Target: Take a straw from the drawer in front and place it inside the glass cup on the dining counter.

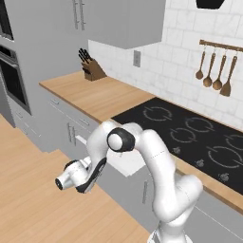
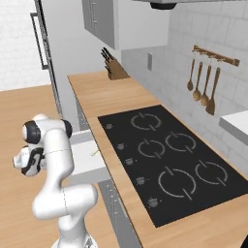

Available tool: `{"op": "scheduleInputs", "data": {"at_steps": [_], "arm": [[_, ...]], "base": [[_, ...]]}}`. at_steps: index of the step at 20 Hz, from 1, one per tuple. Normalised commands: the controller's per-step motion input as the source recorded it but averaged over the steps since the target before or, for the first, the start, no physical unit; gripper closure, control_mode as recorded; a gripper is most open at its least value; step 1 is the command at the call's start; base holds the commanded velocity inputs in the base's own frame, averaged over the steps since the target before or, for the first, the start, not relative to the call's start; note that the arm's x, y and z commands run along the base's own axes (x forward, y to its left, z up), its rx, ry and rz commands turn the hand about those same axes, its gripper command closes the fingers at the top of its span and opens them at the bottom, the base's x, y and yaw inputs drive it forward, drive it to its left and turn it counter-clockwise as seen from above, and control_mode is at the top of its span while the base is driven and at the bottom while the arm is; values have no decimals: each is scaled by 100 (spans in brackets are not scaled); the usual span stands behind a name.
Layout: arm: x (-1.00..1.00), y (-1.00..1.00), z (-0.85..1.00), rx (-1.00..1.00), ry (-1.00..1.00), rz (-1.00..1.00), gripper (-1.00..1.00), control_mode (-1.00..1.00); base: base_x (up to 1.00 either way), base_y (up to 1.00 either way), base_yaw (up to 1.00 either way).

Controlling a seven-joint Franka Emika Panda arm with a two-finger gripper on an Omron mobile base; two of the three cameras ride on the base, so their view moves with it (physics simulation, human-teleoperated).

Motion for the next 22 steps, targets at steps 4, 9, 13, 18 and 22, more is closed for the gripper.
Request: {"op": "scheduleInputs", "data": {"at_steps": [4,9,13,18,22], "arm": [[-42,99,0,7,9,1,100,-100],[-14,58,1,24,32,1,-100,-100],[-24,31,21,46,47,8,-100,-100],[-28,8,49,52,43,9,-100,-100],[-36,-29,98,39,3,5,-100,-100]], "base": [[0,0,0],[0,0,0],[0,0,0],[0,0,0],[0,0,0]]}}
